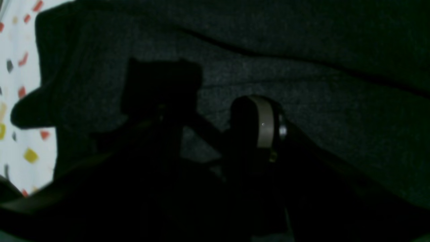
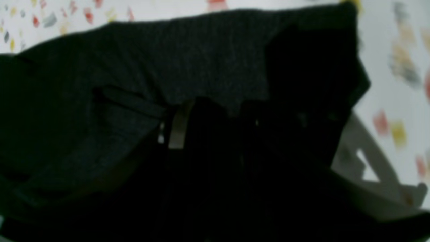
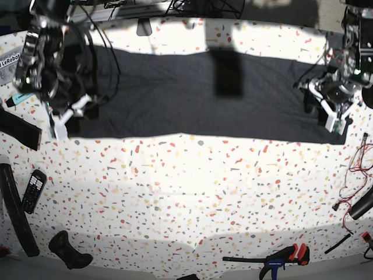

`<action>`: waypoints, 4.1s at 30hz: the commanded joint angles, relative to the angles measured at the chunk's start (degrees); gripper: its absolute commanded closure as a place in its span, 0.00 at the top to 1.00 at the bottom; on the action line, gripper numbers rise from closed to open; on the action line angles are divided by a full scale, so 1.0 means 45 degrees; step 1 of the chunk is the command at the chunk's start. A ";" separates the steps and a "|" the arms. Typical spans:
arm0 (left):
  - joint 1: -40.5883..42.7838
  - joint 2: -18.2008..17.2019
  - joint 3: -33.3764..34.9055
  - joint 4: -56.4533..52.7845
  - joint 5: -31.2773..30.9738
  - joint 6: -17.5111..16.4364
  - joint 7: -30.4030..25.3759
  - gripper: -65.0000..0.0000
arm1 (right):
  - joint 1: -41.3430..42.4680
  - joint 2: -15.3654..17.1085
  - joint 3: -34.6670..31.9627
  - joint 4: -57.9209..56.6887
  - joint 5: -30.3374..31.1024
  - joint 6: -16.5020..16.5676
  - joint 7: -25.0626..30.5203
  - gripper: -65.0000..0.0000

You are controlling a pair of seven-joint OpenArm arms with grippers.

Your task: Fold the T-shirt properly

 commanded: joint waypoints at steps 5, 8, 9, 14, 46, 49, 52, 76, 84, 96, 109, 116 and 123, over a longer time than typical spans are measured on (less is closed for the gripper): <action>-0.1059 -0.0039 -0.0058 -0.0034 0.0442 0.0185 0.0335 0.44 | 0.1923 0.0126 -0.0316 -0.1515 -0.1001 -0.0029 -0.0005 0.35; -0.1656 -0.0010 -0.0058 -0.0034 0.0432 0.0185 0.0510 0.44 | 0.2676 0.0136 -0.0573 -0.2118 -0.1671 -0.0039 0.0194 0.35; -0.1846 -0.0010 -0.0058 -0.0034 0.0432 0.0185 0.0801 0.44 | 0.2846 0.0160 -0.0627 -0.2176 -0.1826 -0.0039 0.0180 0.35; -0.2438 -0.0160 -0.0058 0.0170 0.0447 0.0175 0.1841 0.44 | 0.3133 0.0685 -0.0665 -0.2181 -0.2045 -0.0039 0.0087 0.35; -0.6931 -0.3220 -0.0058 -0.8204 -0.8233 -0.4435 0.4697 0.50 | 0.3128 0.2152 -0.0651 -0.2171 -0.0602 -0.0029 -0.0680 0.35; -0.6873 -0.3220 -0.0058 -0.8976 -0.8233 -0.4600 0.4381 0.50 | 0.3128 0.2249 -0.0656 -0.2171 -0.0602 -0.0029 -0.0738 0.35; -0.6873 -0.3220 -0.0058 -0.9554 -0.8189 -0.4595 0.4090 0.50 | 0.3128 0.2278 -0.0656 -0.2171 -0.0602 -0.0029 -0.0748 0.35; -0.6941 -0.4877 -0.0063 -0.7844 -1.0069 -0.4080 0.4605 0.50 | 0.3133 0.2555 -0.0656 -0.2132 0.0049 -0.0029 -0.2147 0.35; -0.6868 -0.4911 -0.0058 -0.7844 -0.8990 -0.4226 0.5149 0.70 | 0.3128 0.3449 -0.0656 -0.2132 0.1122 -0.0019 -0.3419 0.35; -0.6858 -0.4435 -0.0058 -0.7868 -1.0661 -0.4603 0.5032 0.70 | 0.2618 0.3711 -0.0656 -0.0117 0.7388 0.0187 -0.6730 0.35; -0.6620 -0.3463 -0.0058 -0.7864 -0.7747 -0.4425 0.3031 0.70 | -0.2166 0.2875 -0.0651 0.4269 0.7300 0.0187 -0.5688 0.35; -0.6615 -0.3483 -0.0058 -0.7868 -0.6965 -0.4255 0.2958 0.70 | -0.4527 0.1787 -0.0651 0.6868 0.6402 0.0187 -0.5372 0.35; -0.6203 -0.3463 -0.0058 -0.8874 -0.7179 -0.4603 0.3104 0.70 | -0.6115 0.1379 -0.0651 0.8500 0.6290 0.0187 -0.5328 0.35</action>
